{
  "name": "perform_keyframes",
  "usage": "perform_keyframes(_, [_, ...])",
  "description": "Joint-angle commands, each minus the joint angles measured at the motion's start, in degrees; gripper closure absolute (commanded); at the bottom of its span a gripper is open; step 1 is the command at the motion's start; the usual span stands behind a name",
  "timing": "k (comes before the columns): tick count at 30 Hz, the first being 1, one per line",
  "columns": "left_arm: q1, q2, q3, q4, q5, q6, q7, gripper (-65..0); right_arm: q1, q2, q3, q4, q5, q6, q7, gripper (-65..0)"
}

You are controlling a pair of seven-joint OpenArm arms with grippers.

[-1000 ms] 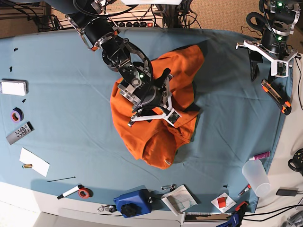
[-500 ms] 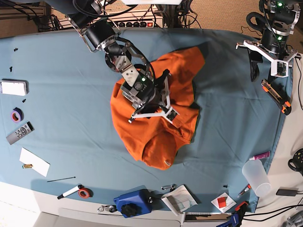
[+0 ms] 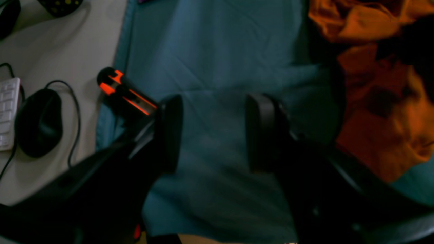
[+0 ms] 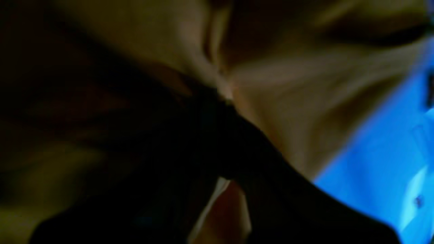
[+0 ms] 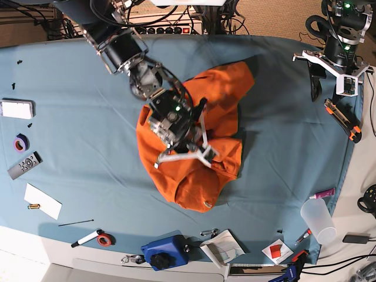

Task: Layout the t-shirt on the table in an organized manner, then fold the t-shirt properly
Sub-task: 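Pull the t-shirt edge outward with the right gripper, left gripper approaching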

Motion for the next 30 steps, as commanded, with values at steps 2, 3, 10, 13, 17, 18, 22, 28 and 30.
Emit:
perform_keyframes(2, [0.3,-0.5,-0.3,0.9,-0.6,0.2,-1.4,-30.3,3.2,-0.5,0.3,4.3,-0.4,-0.3,0.7,0.0])
perform_keyframes(3, [0.3,-0.5,-0.3,0.9,-0.6,0.2,-1.4,-30.3,4.0,-0.5,0.3,6.0,-0.4,-0.5,0.2,0.0])
perform_keyframes(10, [0.4,-0.5,-0.3,0.9,-0.6,0.1,-1.4,-30.3,5.9,-0.5,15.8,13.6,-0.5,-1.9,-2.0,0.0])
perform_keyframes(13, [0.3,-0.5,-0.3,0.9,-3.2,-0.3,-0.9,-30.3,4.9,0.7,28.1,13.6,2.0,-1.8,-3.0,0.0])
perform_keyframes(17, [0.4,-0.5,-0.3,0.9,-8.5,-6.2,1.2,-30.3,0.8,5.2,43.1,13.6,12.0,0.0,-4.9,0.0])
perform_keyframes(18, [0.4,-0.5,-0.1,0.9,-9.4,-7.0,1.2,-30.3,-0.7,6.3,46.4,13.6,14.5,1.3,-5.4,0.0])
perform_keyframes(22, [0.3,-0.5,5.1,0.9,-9.4,-7.3,1.1,-30.3,-7.6,10.0,58.8,13.6,22.5,4.2,-6.6,0.0])
perform_keyframes(28, [-3.7,-0.5,20.1,0.9,0.1,-6.3,1.0,-30.3,-16.1,10.4,72.3,13.6,33.9,10.3,-6.9,0.0])
perform_keyframes(30, [-7.0,-0.5,24.6,-1.5,3.3,-5.6,1.0,-30.3,-18.3,10.4,74.2,13.6,34.3,11.5,-7.0,0.0])
